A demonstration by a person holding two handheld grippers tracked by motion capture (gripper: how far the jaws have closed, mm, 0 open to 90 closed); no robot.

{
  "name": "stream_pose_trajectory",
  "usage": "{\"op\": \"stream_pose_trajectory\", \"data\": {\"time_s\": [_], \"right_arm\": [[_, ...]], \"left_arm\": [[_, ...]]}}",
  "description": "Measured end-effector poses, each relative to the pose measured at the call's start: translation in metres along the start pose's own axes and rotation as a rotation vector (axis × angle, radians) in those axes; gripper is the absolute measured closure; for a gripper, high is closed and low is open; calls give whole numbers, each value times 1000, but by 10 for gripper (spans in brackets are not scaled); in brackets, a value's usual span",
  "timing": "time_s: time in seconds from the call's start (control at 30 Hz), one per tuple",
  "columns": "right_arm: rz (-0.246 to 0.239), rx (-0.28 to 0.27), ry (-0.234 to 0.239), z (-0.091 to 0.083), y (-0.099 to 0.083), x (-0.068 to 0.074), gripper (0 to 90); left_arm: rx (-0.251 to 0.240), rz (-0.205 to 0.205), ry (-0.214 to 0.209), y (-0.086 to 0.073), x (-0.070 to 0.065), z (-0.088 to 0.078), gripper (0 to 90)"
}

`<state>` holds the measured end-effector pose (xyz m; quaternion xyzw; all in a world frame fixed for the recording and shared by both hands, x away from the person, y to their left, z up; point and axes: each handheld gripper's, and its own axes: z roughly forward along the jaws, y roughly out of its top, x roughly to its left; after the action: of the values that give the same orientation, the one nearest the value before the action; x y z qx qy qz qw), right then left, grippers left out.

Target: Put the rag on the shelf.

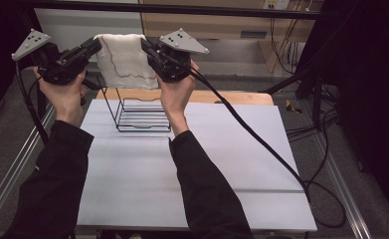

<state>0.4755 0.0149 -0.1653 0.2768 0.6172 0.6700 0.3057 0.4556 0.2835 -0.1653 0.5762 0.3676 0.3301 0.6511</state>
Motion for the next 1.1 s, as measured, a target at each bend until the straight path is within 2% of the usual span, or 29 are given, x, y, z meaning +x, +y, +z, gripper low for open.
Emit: {"op": "stream_pose_trajectory", "data": {"time_s": [0.23, 0.37, 0.53, 0.83, 0.93, 1.1], "right_arm": [[-5, -6, 1, 11, 8, -2, 833], [7, -13, 3, 18, 12, -6, 833], [-6, -7, 0, 27, 14, -10, 832], [-2, 22, -7, 45, 7, -24, 832], [-1, 29, -9, 50, 5, -27, 832], [2, 37, -13, 57, 0, -30, 832]], "left_arm": [[-5, 12, 13, 11, 6, 7, 841], [-9, 22, 20, 16, 9, 12, 841], [-3, 10, 31, 20, 15, 20, 841], [12, 7, 41, 14, 24, 36, 842], [16, -9, 42, 11, 28, 40, 842], [25, 4, 51, 7, 32, 46, 842]]}}
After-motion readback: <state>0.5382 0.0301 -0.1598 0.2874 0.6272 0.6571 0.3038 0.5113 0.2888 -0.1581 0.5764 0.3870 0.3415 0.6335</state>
